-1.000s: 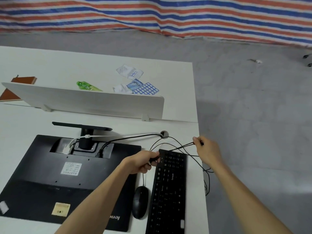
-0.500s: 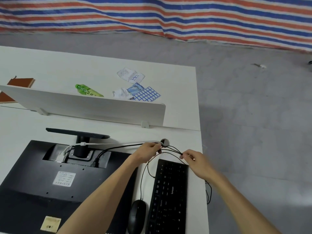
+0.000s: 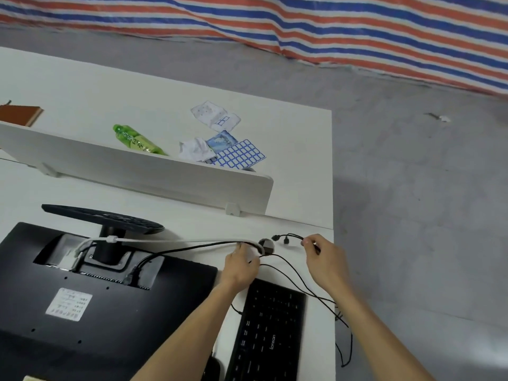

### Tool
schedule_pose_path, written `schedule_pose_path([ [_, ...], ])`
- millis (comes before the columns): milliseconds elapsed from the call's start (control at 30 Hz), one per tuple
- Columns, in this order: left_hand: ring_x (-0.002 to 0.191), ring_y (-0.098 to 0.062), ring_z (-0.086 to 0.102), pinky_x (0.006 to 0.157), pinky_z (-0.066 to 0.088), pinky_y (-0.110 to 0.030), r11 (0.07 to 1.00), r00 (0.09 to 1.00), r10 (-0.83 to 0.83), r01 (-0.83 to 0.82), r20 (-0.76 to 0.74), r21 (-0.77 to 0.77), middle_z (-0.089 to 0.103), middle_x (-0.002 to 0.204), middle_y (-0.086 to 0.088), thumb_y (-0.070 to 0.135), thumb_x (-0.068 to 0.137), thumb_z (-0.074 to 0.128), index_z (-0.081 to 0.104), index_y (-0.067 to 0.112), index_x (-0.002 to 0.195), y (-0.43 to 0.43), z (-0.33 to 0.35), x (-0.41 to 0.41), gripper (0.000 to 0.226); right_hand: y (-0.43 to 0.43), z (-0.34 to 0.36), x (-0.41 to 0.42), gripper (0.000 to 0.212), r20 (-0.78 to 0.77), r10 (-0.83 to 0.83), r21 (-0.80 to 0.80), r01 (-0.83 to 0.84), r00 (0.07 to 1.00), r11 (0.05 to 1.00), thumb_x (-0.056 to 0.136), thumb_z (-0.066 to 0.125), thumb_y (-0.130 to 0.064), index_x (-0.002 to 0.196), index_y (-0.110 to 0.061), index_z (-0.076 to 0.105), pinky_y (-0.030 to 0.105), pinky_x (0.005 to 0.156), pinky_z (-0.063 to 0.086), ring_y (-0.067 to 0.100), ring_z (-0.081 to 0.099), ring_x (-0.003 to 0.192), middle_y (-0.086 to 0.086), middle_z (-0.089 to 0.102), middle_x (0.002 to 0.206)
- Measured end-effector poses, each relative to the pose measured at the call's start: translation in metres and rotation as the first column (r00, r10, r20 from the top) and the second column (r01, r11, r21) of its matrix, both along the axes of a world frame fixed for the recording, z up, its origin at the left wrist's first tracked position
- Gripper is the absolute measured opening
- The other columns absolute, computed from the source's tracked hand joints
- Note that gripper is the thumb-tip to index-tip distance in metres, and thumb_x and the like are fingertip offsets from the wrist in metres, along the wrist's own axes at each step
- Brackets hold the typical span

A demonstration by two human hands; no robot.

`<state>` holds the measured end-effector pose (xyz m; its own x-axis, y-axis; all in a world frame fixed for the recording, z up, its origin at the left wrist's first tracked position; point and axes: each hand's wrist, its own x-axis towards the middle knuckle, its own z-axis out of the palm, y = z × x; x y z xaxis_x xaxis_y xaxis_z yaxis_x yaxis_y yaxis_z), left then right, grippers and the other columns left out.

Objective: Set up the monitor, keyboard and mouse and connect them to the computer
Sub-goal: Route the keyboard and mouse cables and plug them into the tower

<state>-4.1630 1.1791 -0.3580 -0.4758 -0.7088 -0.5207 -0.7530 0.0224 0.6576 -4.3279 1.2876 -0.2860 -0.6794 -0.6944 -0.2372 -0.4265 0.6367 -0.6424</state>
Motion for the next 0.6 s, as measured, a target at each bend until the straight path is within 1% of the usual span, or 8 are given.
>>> schedule_pose_path([
  [67,0.145,-0.029,0.026,0.113,0.031,-0.042,0.999,1.000,-0.028,0.028,-0.004,-0.015,0.031,0.159,-0.003,0.028,0.101,0.045,0.031,0.013,0.152,-0.008,-0.005,0.001,0.055,-0.002,-0.005,0.004,0.020,-0.001,0.021,0.030,-0.021,1.000,0.999,0.102,0.049,-0.028,0.092,-0.030,0.066,0.014,0.053,0.032,0.002,0.054,0.062,-0.012,0.059,0.062],
  [167,0.146,-0.024,0.022,0.111,0.032,-0.043,0.989,0.990,-0.105,0.113,0.091,-0.095,0.032,0.158,0.005,0.033,0.103,0.039,0.031,0.019,0.152,-0.013,-0.013,0.003,0.051,-0.003,-0.012,0.007,0.020,0.034,0.054,0.058,-0.056,0.998,0.997,0.101,0.050,-0.031,0.089,-0.032,0.067,0.013,0.055,0.037,0.003,0.054,0.061,-0.011,0.060,0.062],
  [267,0.144,-0.024,0.027,0.108,0.033,-0.042,0.991,0.998,-0.050,0.053,0.034,-0.124,0.039,0.153,0.008,0.032,0.105,0.034,0.038,0.021,0.147,-0.008,-0.015,0.003,0.044,-0.004,-0.013,0.011,0.021,0.111,0.058,0.015,-0.060,0.992,0.998,0.100,0.051,-0.029,0.089,-0.030,0.069,0.011,0.057,0.039,0.002,0.053,0.061,-0.019,0.060,0.059],
  [333,0.147,-0.023,0.023,0.112,0.031,-0.041,0.990,0.999,-0.028,0.032,0.026,-0.135,0.033,0.159,0.008,0.032,0.105,0.036,0.032,0.022,0.153,-0.005,-0.019,0.005,0.049,-0.006,-0.013,0.013,0.021,0.143,0.038,-0.014,-0.036,0.989,0.999,0.100,0.052,-0.028,0.089,-0.029,0.070,0.007,0.060,0.039,0.001,0.055,0.072,-0.019,0.066,0.070],
  [400,0.150,-0.020,0.017,0.117,0.025,-0.040,0.985,0.996,-0.067,0.075,0.058,-0.158,0.022,0.164,0.005,0.030,0.103,0.040,0.025,0.021,0.156,-0.001,-0.024,0.006,0.057,-0.005,-0.014,0.012,0.021,0.160,0.017,-0.005,-0.017,0.987,1.000,0.099,0.053,-0.028,0.089,-0.030,0.071,0.007,0.061,0.039,0.006,0.057,0.079,-0.009,0.069,0.080],
  [467,0.152,-0.018,0.011,0.120,0.017,-0.039,0.981,0.991,-0.111,0.122,0.080,-0.152,0.014,0.166,0.006,0.029,0.099,0.042,0.020,0.023,0.158,0.005,-0.025,0.004,0.063,-0.006,-0.016,0.012,0.021,0.164,0.013,0.004,-0.013,0.986,1.000,0.099,0.053,-0.029,0.089,-0.031,0.071,0.007,0.061,0.039,0.010,0.059,0.079,-0.007,0.070,0.081],
  [533,0.153,-0.015,0.004,0.122,0.008,-0.037,0.983,0.988,-0.121,0.132,0.097,-0.124,0.006,0.167,0.007,0.031,0.096,0.043,0.013,0.023,0.160,0.010,-0.025,0.001,0.071,-0.008,-0.014,0.013,0.021,0.159,0.018,-0.011,-0.016,0.987,1.000,0.099,0.053,-0.029,0.089,-0.032,0.071,0.006,0.061,0.040,0.006,0.058,0.078,-0.011,0.070,0.081],
  [600,0.153,-0.013,0.000,0.122,0.004,-0.035,0.982,0.984,-0.130,0.145,0.123,-0.124,0.004,0.167,0.008,0.034,0.092,0.045,0.010,0.023,0.160,0.009,-0.025,0.000,0.077,-0.011,-0.014,0.014,0.021,0.125,0.036,0.022,-0.039,0.991,0.999,0.099,0.051,-0.029,0.089,-0.032,0.070,0.010,0.059,0.040,0.005,0.058,0.072,-0.011,0.069,0.077],
])
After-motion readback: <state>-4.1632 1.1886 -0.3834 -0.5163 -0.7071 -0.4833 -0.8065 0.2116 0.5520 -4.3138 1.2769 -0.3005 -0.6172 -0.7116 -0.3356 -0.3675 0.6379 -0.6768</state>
